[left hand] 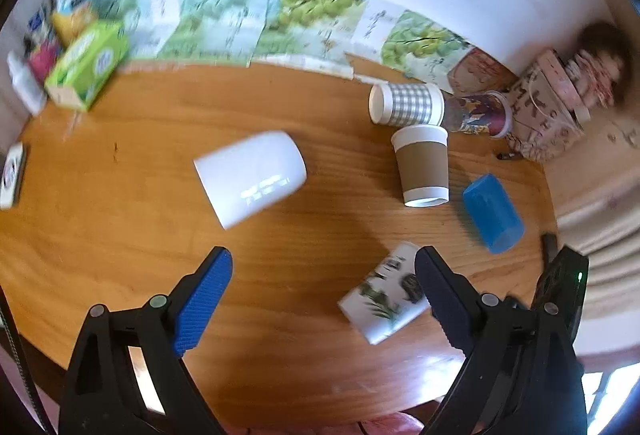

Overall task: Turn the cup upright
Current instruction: 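Grasp the upright panda cup with the right gripper while the left gripper releases it, then lower the upright panda cup onto the desk with the right gripper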

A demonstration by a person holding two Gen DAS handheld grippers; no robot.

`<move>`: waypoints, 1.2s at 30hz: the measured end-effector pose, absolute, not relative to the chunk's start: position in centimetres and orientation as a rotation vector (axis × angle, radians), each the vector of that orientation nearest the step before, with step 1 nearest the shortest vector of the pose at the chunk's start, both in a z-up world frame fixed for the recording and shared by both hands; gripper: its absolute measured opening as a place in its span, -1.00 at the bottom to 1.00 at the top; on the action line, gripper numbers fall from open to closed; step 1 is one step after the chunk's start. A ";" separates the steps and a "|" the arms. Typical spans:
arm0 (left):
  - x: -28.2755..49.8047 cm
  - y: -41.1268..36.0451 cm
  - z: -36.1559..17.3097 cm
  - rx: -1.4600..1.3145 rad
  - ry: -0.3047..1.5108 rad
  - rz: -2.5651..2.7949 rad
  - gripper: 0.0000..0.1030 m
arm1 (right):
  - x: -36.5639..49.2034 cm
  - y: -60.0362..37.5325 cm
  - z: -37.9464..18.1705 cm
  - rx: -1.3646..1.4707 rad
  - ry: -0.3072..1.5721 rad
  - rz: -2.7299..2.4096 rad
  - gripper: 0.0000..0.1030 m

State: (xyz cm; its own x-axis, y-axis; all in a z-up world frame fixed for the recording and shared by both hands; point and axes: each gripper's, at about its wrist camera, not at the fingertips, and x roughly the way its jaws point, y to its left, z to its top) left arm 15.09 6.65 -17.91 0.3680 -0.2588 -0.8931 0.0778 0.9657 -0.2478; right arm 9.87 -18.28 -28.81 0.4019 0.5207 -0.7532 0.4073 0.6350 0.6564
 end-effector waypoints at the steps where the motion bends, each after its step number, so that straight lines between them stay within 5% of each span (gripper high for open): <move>1: 15.0 6.7 -17.7 -0.158 1.164 -0.231 0.83 | 9.8 -18.2 -28.9 0.951 1.192 0.062 0.97; 13: 14.7 7.5 -17.5 0.029 1.083 -0.369 0.83 | 9.1 -17.3 -30.0 1.037 1.091 -0.109 0.90; 23: 14.5 5.6 -18.8 0.107 1.155 -0.486 0.83 | 9.1 -17.1 -31.2 1.068 1.084 -0.162 0.35; 36: 14.0 4.8 -18.9 0.102 1.159 -0.550 0.83 | 9.5 -15.5 -27.6 0.762 0.983 -0.162 0.30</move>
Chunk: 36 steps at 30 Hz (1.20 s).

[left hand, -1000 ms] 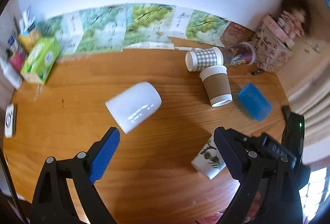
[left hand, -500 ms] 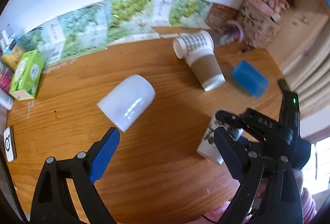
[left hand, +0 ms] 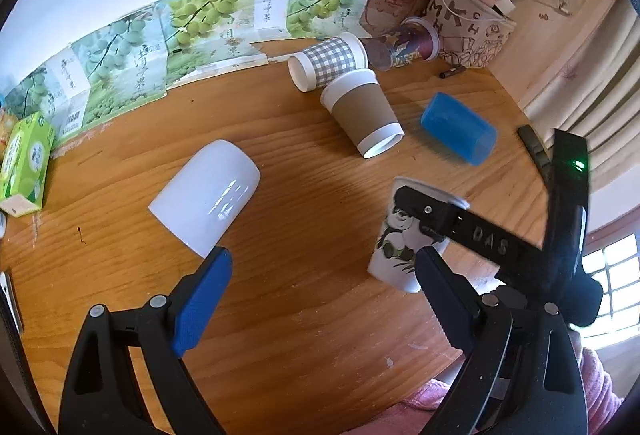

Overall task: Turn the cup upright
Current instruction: 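Lower the upright panda cup onto the desk with the right gripper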

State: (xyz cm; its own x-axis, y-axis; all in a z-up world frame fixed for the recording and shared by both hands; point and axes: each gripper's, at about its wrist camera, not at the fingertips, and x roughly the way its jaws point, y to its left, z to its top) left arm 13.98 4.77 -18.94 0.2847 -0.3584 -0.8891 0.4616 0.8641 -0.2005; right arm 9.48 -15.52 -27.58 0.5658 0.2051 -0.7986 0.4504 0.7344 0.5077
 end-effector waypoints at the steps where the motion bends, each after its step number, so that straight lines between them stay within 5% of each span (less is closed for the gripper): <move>1: 14.0 4.9 -19.0 0.096 1.160 -0.546 0.83 | 9.5 -15.1 -27.0 0.695 0.962 -0.161 0.30; 9: 13.9 6.3 -19.2 0.053 1.159 -0.496 0.83 | 8.2 -11.8 -24.9 0.261 0.744 -0.127 0.30; 19: 12.5 7.2 -19.0 0.042 1.141 -0.467 0.83 | 5.7 -10.6 -25.9 0.150 0.598 -0.109 0.31; 30: 10.7 7.2 -18.9 0.022 1.137 -0.458 0.83 | 3.2 -10.4 -26.8 0.098 0.636 -0.046 0.35; 36: 9.7 6.8 -18.8 0.005 1.146 -0.425 0.83 | 1.9 -10.6 -26.6 0.127 0.731 0.047 0.59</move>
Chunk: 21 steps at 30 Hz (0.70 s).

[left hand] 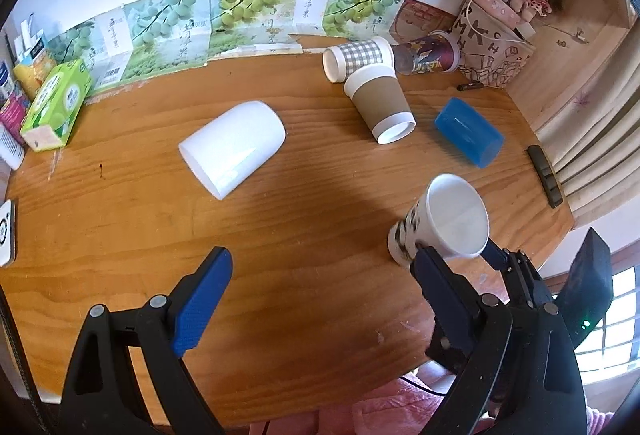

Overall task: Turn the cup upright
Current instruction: 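Lower the upright panda cup onto the desk with the right gripper, then open the right gripper and release the standing panda cup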

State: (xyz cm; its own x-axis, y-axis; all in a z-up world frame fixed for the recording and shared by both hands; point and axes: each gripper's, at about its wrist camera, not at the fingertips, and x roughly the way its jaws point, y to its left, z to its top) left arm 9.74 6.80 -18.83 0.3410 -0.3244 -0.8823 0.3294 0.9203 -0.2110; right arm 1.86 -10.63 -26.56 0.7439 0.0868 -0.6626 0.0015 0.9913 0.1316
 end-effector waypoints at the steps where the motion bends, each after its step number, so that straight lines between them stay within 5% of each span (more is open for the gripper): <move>1: 9.5 6.9 -18.8 -0.009 1.152 -0.416 0.83 | 1.6 -10.5 -26.3 0.119 0.752 0.067 0.60; 21: 5.8 3.2 -11.8 -0.085 0.995 -0.294 0.83 | -1.0 -17.0 -15.3 -0.073 1.023 0.188 0.83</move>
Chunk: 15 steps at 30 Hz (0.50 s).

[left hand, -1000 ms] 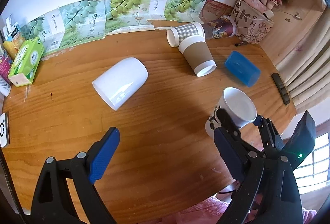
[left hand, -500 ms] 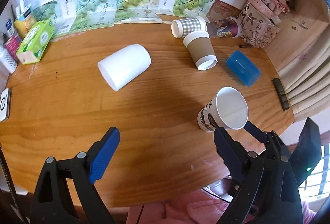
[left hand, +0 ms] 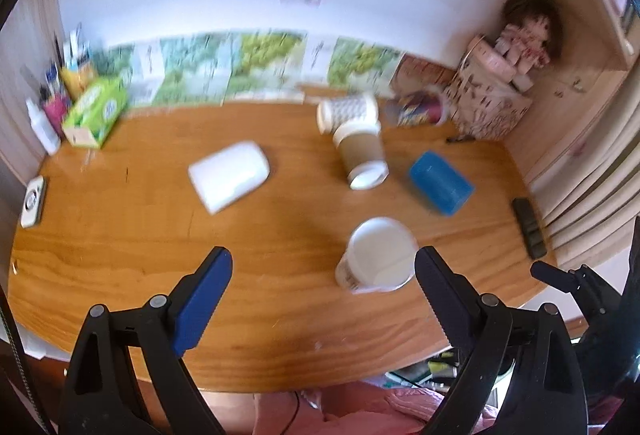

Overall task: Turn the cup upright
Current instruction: 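Open the right gripper and release the standing panda cup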

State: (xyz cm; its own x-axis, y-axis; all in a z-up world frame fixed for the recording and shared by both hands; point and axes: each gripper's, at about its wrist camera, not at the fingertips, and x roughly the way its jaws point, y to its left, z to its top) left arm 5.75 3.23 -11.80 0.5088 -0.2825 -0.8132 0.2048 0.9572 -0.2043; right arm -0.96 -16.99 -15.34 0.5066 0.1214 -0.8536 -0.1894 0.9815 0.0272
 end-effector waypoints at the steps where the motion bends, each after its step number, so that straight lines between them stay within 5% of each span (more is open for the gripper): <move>1: 5.7 2.9 -11.0 -0.082 0.976 -0.283 0.83 | -0.8 -17.5 -14.3 -0.061 1.028 0.207 0.83; 15: 2.7 0.7 -2.1 -0.135 0.646 -0.161 0.87 | -0.4 -19.0 -4.9 -0.088 0.782 0.236 0.84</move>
State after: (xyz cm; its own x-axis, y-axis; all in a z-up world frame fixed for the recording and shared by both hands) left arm 2.67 0.70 -2.13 0.7867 -0.1906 -0.5872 0.1064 0.9788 -0.1752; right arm -0.45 -18.95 -4.89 0.6850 0.1780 -0.7065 -0.2427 0.9701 0.0092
